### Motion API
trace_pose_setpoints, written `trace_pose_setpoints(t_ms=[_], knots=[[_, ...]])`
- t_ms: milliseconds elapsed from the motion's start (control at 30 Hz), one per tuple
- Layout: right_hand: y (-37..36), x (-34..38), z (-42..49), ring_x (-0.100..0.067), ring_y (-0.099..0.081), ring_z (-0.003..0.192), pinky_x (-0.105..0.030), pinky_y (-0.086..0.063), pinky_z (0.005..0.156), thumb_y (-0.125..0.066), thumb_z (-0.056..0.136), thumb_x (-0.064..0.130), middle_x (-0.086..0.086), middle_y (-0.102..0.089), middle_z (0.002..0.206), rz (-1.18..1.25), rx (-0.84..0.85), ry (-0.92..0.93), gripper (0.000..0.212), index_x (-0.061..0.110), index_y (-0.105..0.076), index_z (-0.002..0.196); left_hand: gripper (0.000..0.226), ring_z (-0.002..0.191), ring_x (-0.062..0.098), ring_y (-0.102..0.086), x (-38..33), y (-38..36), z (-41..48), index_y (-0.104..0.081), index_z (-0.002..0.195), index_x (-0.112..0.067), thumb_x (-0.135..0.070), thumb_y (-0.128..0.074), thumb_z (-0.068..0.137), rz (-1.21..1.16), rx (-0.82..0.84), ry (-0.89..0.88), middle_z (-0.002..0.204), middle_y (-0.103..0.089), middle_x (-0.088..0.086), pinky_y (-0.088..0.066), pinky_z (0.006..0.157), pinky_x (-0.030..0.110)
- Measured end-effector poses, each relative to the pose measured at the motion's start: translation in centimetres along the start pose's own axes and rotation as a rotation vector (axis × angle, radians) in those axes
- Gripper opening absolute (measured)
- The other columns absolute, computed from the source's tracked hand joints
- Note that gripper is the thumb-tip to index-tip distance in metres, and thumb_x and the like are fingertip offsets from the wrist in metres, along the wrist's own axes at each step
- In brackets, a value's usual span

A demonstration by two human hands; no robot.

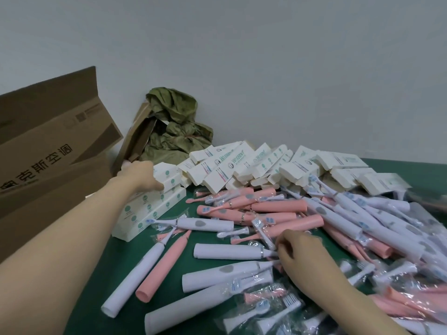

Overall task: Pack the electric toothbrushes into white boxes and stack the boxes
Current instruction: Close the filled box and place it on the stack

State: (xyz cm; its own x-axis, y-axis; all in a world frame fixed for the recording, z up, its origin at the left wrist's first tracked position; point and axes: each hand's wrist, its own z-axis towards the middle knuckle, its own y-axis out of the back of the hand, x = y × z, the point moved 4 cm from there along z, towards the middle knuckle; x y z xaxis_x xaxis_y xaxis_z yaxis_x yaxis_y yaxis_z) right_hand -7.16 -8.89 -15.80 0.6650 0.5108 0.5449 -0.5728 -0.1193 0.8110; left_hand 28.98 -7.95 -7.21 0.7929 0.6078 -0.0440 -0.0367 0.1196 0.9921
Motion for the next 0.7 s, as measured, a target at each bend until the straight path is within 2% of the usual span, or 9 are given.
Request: trace_pose_setpoints(t_ms=[100,200,300,400,467,567,700], knots=[[-0.4,0.4,-0.1,-0.014,-0.063,0.077,-0.034,-0.053,0.071,-0.044,0.094,0.019,0.001,-0.065,0.085,0.011,0.011,0.005,0.018,0.015,-0.062,0.092,0.055,0.112,0.039,-0.045,-1.9,0.9,-1.3,-0.046,0.123,-0.011,-0.04,-0.067,0.08,0.096,-0.183,-0.012,0.123,-0.051,0.018,-0.042,0.09,0.043],[-0.8,0.2,-0.4,-0.015,-0.062,0.079,-0.034,-0.052,0.071,-0.043,0.094,0.019,0.0,-0.065,0.088,0.011,0.021,0.0,0.02,0.014,-0.062,0.094,0.047,0.112,0.035,-0.048,-7.2,0.9,-3.0,-0.05,0.126,-0.012,-0.031,-0.062,0.084,0.005,-0.283,-0.181,0.122,-0.053,0.015,-0.041,0.08,0.038],[-0.7,-0.4,-0.4,-0.015,-0.061,0.08,-0.028,-0.049,0.068,-0.044,0.093,0.02,0.001,-0.065,0.09,0.026,0.013,-0.013,0.019,0.015,-0.062,0.094,0.049,0.115,0.031,-0.048,-15.0,0.0,-5.3,-0.049,0.131,-0.013,-0.033,-0.059,0.087,-0.15,-0.27,-0.421,0.126,-0.053,0.011,-0.044,0.087,0.039],[-0.2,-0.5,-0.3,-0.014,-0.062,0.077,-0.027,-0.047,0.065,-0.044,0.092,0.019,0.002,-0.067,0.085,0.076,0.002,-0.032,0.019,0.018,-0.063,0.091,0.055,0.113,0.03,-0.049,-22.5,-0.9,-7.3,-0.046,0.131,-0.012,-0.043,-0.057,0.087,-0.347,-0.221,-0.532,0.125,-0.052,0.009,-0.042,0.084,0.038],[0.0,-0.5,-0.2,-0.015,-0.063,0.078,-0.027,-0.048,0.068,-0.044,0.091,0.019,0.001,-0.068,0.084,0.101,-0.002,-0.039,0.02,0.017,-0.064,0.09,0.06,0.114,0.029,-0.047,-26.2,-1.7,-7.9,-0.042,0.132,-0.011,-0.046,-0.059,0.086,-0.412,-0.196,-0.546,0.126,-0.05,0.01,-0.04,0.083,0.038],[0.0,-0.8,-0.3,-0.018,-0.063,0.08,-0.03,-0.05,0.073,-0.043,0.09,0.018,-0.002,-0.069,0.086,0.118,-0.002,-0.035,0.021,0.014,-0.064,0.088,0.069,0.116,0.03,-0.045,-29.6,-3.2,-7.9,-0.035,0.135,-0.009,-0.047,-0.062,0.085,-0.366,-0.178,-0.529,0.13,-0.046,0.012,-0.04,0.087,0.039],[0.4,-1.3,0.0,-0.021,-0.062,0.081,-0.03,-0.05,0.071,-0.043,0.091,0.019,-0.005,-0.069,0.087,0.117,-0.013,-0.024,0.022,0.012,-0.063,0.086,0.056,0.11,0.029,-0.051,-29.8,-3.4,-6.7,-0.045,0.123,-0.009,-0.043,-0.066,0.085,-0.513,-0.239,-0.442,0.122,-0.051,0.01,-0.039,0.077,0.035]])
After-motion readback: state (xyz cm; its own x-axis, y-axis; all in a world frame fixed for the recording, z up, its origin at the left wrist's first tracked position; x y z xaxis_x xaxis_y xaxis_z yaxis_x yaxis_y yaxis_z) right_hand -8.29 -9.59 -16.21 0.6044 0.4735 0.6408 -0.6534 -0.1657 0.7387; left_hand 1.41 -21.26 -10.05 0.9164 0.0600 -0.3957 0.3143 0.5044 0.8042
